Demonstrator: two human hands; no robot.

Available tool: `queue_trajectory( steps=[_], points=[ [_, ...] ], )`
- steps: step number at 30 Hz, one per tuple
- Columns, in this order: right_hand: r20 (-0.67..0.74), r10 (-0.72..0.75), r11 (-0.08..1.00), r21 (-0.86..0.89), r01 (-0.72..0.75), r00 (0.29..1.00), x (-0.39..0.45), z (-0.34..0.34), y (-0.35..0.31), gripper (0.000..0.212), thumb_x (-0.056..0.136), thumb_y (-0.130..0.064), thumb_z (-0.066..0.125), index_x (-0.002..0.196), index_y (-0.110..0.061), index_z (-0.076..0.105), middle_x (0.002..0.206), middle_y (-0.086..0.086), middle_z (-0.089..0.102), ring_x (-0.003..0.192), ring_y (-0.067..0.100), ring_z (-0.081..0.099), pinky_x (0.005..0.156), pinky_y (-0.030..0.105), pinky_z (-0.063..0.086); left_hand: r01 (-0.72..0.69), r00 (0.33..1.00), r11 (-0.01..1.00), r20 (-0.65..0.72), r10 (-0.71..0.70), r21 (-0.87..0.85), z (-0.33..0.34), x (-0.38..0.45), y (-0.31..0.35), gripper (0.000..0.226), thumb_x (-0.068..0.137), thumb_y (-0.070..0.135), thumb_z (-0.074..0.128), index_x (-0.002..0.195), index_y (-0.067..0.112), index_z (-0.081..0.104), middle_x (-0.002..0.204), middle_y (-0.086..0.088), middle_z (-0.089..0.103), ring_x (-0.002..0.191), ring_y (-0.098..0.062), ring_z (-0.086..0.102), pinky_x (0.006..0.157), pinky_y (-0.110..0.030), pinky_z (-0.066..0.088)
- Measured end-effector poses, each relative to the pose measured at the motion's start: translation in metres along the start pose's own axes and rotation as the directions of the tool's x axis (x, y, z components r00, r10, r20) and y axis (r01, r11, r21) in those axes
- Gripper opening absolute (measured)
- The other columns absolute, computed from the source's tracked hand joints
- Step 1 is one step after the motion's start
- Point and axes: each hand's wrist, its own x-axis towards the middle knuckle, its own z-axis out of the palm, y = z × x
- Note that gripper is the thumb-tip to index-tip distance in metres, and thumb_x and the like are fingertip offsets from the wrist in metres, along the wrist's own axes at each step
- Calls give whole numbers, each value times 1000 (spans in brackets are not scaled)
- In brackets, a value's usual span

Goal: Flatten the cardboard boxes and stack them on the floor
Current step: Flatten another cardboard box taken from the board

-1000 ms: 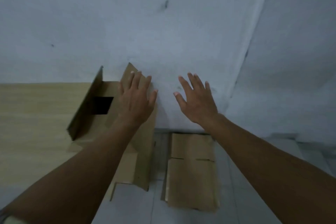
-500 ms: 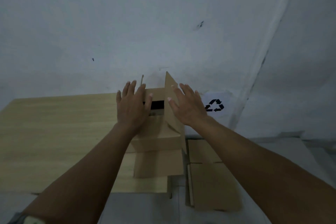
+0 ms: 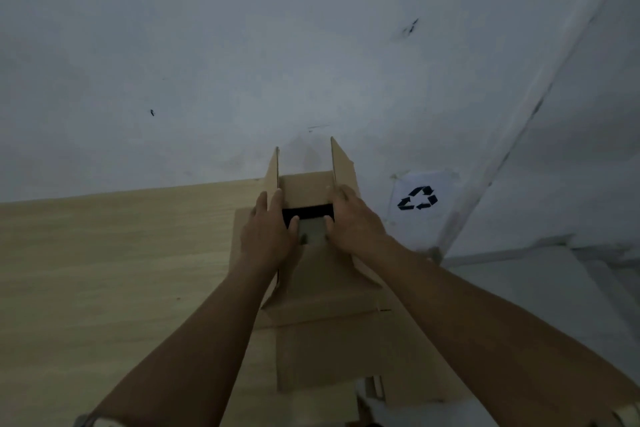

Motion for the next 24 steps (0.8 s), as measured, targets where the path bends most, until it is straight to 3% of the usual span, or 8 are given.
queue_trajectory(
  steps=[4, 8, 11, 14, 16, 18, 21, 24],
  points=[
    [-6, 68, 998, -16, -68, 998, 13, 4, -2, 84, 90, -10, 61, 158, -20, 13, 153, 10, 33, 117, 38, 53, 87, 42, 46, -16, 994, 996, 109, 26, -88, 2, 12, -5, 72, 97, 29, 47, 157, 24, 9, 146, -13, 41, 118, -36, 52, 86, -45, 50],
    [-113, 242, 970, 4, -243, 964, 22, -21, 18, 82, 92, -8, 54, 159, -16, 7, 133, 21, 49, 113, 40, 55, 87, 43, 48, -57, 987, 997, 147, 65, -56, -6, 21, -7, 78, 93, 18, 48, 158, 20, 6, 135, -19, 47, 109, -41, 55, 85, -48, 51],
    [-127, 400, 914, -25, -406, 908, 22, -29, 38, 80, 97, -15, 53, 159, -10, 3, 152, 21, 34, 132, 39, 43, 100, 46, 41, -61, 989, 998, 132, 63, -23, -11, 26, -9, 78, 93, 15, 49, 158, 16, 5, 129, -20, 48, 108, -42, 54, 80, -45, 47],
    [-92, 527, 841, -88, -534, 845, 26, -16, 48, 89, 96, -22, 55, 157, -6, -8, 165, 18, -3, 151, 38, 8, 119, 56, 17, -62, 993, 998, 102, 65, -33, -13, 30, -13, 79, 91, 13, 50, 157, 15, 7, 123, -20, 51, 105, -41, 55, 77, -46, 48],
    [-125, 552, 801, -195, -566, 824, 31, -3, 53, 86, 98, -31, 47, 156, -2, -11, 164, 19, -17, 151, 37, -11, 119, 61, -2, -68, 995, 996, 75, 72, -49, -11, 31, -17, 80, 89, 10, 51, 157, 15, 10, 118, -19, 53, 100, -39, 56, 73, -43, 48],
    [-118, 571, 781, -226, -582, 813, 36, 10, 58, 90, 98, -45, 42, 155, 1, -11, 163, 20, -19, 150, 36, -19, 118, 61, -9, -70, 996, 995, 43, 73, -65, -9, 32, -23, 81, 85, 8, 52, 156, 17, 14, 110, -17, 54, 94, -38, 57, 68, -41, 47],
    [-3, 591, 801, -117, -587, 807, 44, 28, 59, 100, 95, -65, 38, 156, 1, -6, 164, 22, -12, 151, 36, -13, 121, 55, -2, -93, 996, 993, -18, 92, -74, -7, 37, -40, 78, 81, 9, 54, 151, 19, 22, 95, -14, 57, 81, -36, 56, 58, -36, 39],
    [135, 587, 802, 40, -596, 798, 55, 45, 58, 93, 97, -56, 47, 157, 1, 4, 164, 23, 4, 151, 38, 8, 119, 52, 19, -73, 993, 995, -94, 66, -70, -11, 41, -57, 68, 83, 11, 57, 146, 13, 32, 89, -18, 60, 75, -38, 58, 55, -35, 36]
  ],
)
